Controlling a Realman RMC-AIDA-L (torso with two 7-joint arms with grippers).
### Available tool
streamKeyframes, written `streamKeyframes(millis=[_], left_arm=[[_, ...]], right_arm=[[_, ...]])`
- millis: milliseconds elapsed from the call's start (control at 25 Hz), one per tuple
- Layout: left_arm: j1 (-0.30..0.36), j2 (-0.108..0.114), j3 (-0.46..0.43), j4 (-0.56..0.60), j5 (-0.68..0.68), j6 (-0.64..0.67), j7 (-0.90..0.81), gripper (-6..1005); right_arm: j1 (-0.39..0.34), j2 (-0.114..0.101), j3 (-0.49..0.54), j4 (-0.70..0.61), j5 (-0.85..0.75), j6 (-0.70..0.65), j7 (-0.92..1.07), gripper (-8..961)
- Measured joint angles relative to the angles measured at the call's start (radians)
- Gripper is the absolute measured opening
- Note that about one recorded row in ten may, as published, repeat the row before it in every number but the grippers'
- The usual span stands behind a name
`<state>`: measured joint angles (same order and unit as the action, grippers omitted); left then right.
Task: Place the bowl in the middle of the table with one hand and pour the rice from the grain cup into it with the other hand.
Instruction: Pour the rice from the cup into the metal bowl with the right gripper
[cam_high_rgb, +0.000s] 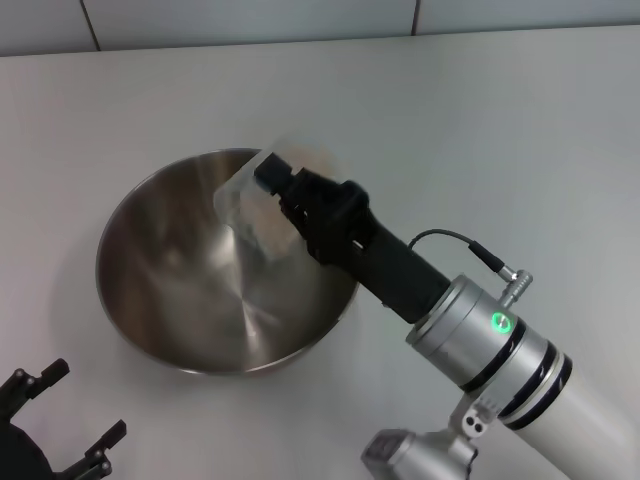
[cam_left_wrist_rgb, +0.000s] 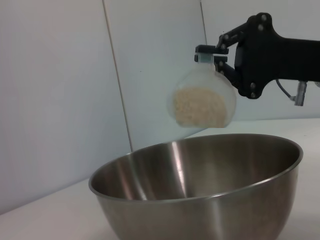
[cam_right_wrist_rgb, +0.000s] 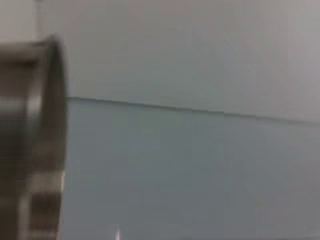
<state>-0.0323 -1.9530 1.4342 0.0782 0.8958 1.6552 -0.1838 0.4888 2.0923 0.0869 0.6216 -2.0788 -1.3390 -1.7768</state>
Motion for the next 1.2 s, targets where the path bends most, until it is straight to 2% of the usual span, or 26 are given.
streamKeyframes(millis=[240,640,800,1000,1040,1080,1200], left_arm=[[0.000,-0.001,0.000,0.001,0.000,0.000,0.000,842],[-0.001,-0.002,0.000,0.006,0.000,0.000,0.000,842],[-0.002,-0.001,0.000,0.004,0.000,0.002,-0.001,842],[-0.002,0.001,0.000,0.001,0.000,0.006,-0.001,842],[-0.001,0.001,0.000,0.001,0.000,0.006,-0.001,842],[0.000,0.002,0.000,0.001,0.001,0.007,-0.001,842],[0.000,0.002,0.000,0.001,0.000,0.006,-0.002,842]], right_arm=[[-0.005,0.000,0.007,0.012,-0.010,0.052,-0.435,12],[-0.004,0.000,-0.004,0.031,-0.031,0.074,-0.762,11],[-0.008,0.000,0.000,0.031,-0.060,0.080,-0.825,12],[-0.011,0.000,0.001,0.050,-0.066,0.086,-0.802,13],[-0.023,0.000,0.019,0.095,-0.050,0.083,-0.692,13],[-0.023,0.000,0.019,0.095,-0.050,0.083,-0.692,13],[-0.066,0.000,0.091,0.167,-0.022,0.078,-0.356,14]])
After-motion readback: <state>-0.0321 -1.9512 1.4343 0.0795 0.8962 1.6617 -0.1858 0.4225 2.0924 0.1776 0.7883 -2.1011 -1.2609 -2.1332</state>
